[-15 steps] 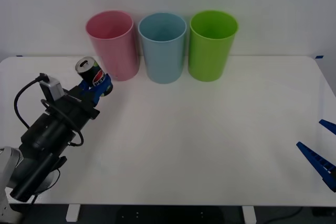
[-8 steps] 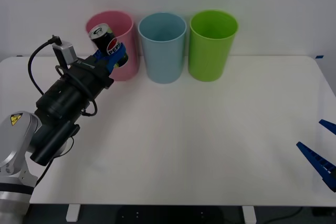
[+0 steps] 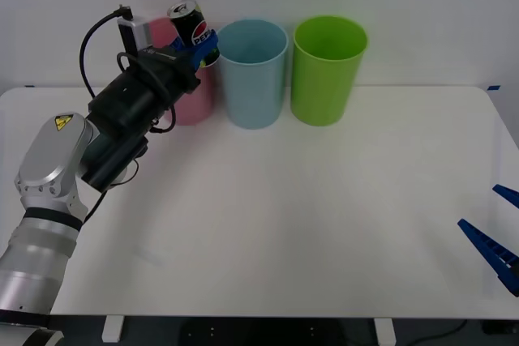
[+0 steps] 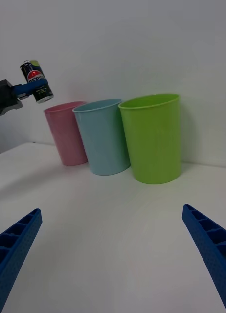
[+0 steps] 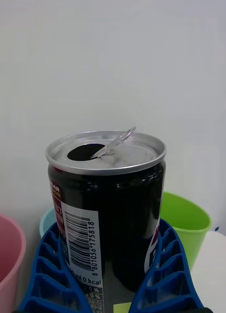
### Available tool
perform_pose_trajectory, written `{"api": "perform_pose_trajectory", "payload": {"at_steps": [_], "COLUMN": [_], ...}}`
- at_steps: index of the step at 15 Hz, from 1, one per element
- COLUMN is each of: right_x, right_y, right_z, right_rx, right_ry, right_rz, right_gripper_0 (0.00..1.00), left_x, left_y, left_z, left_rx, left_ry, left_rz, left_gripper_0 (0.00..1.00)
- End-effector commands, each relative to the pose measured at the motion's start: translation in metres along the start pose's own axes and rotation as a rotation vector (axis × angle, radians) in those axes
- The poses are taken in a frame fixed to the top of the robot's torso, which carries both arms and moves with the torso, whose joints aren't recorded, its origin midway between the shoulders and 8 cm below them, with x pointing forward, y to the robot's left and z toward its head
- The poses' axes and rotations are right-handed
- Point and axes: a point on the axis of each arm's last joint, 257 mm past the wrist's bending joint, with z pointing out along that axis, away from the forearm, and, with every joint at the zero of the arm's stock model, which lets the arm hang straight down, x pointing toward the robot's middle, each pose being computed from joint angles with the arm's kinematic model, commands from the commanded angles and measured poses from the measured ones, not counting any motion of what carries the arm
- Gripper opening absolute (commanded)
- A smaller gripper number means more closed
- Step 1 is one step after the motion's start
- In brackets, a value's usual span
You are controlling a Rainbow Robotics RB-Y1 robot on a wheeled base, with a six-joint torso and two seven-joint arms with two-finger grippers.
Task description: Grasp the object on the table and drop it into the matching bin: aluminum can to the light blue bin, PET bottle to the pink bin.
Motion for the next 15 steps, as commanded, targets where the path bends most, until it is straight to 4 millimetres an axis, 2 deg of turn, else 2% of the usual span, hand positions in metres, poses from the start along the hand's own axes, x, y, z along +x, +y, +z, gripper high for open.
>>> {"api": "perform_pose_trajectory", "payload": {"at_steps": [1,5,9,15], "right_x": [0.000,0.000,0.000,0.000], "right_y": [0.000,0.000,0.000,0.000], "right_z": [0.000,0.000,0.000,0.000], "right_rx": [0.000,0.000,0.000,0.000], "right_ry": [0.000,0.000,0.000,0.000], "right_rz": [0.000,0.000,0.000,0.000], "right_gripper_0": [1.00,1.00,1.00,1.00], "left_x": [-0.002,-0.004,-0.006,0.001], "left_y": [0.003,0.006,0.005,-0.009], "left_z": [0.029,0.072,0.105,0.140], "left_rx": [-0.007,-0.042,-0.094,-0.143], "left_ry": [0.016,0.049,0.079,0.118], "left_rz": [0.007,0.031,0.071,0.117], "left_gripper_0": [0.00,0.00,0.00,0.00]}}
